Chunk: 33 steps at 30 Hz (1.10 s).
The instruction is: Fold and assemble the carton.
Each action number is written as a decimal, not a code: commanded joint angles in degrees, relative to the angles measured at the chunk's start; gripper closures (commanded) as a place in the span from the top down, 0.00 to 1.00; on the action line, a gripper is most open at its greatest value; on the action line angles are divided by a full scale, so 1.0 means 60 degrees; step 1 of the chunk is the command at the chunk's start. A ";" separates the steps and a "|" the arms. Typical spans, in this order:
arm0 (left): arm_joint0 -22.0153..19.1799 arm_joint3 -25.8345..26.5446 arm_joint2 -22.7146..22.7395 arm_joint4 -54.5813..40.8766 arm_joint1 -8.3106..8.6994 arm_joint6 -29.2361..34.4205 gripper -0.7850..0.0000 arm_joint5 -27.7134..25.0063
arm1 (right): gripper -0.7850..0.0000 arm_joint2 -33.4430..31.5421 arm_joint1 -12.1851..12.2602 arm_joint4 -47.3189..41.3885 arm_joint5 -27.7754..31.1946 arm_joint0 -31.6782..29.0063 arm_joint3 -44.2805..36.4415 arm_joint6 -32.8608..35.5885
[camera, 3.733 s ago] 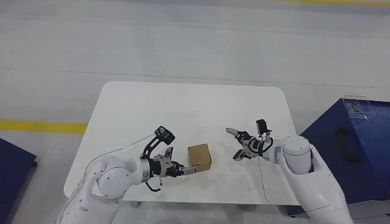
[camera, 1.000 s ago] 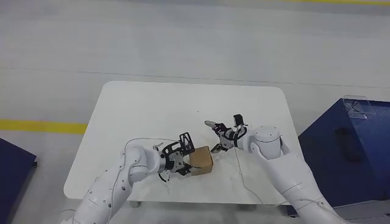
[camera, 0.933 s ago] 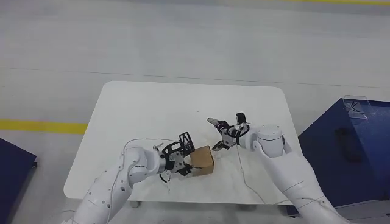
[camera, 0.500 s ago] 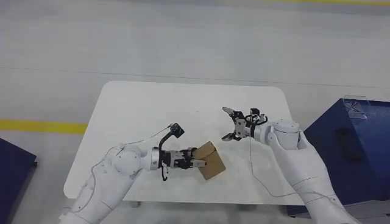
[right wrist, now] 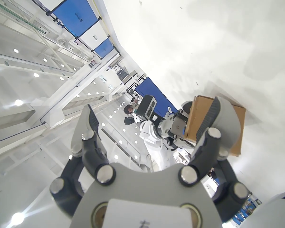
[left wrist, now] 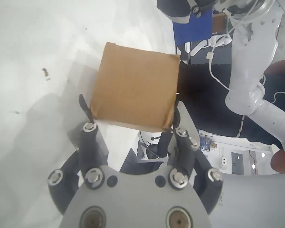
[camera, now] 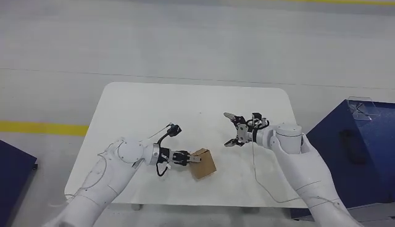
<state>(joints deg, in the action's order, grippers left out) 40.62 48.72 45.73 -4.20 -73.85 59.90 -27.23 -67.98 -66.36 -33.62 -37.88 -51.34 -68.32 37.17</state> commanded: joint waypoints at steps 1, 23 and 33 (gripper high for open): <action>-0.0021 -0.0089 0.0222 0.0116 0.0071 -0.0399 1.00 -0.0272 | 1.00 0.0039 -0.0005 -0.0012 -0.0001 -0.0002 0.0014 0.0010; 0.3756 0.7359 0.1372 1.1596 0.1127 -0.7451 0.00 -0.0107 | 1.00 0.0234 -0.0041 -0.0053 0.0013 -0.0278 -0.0069 -0.0277; 0.3004 0.6595 0.0409 1.1532 0.0763 -0.6606 0.00 0.0331 | 1.00 0.0244 -0.0035 -0.0025 -0.0067 -0.0286 -0.0094 -0.0318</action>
<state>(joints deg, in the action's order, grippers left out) 59.02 88.70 48.49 64.93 -69.13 19.97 -25.19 -66.52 -66.57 -33.77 -38.29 -53.06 -68.88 35.26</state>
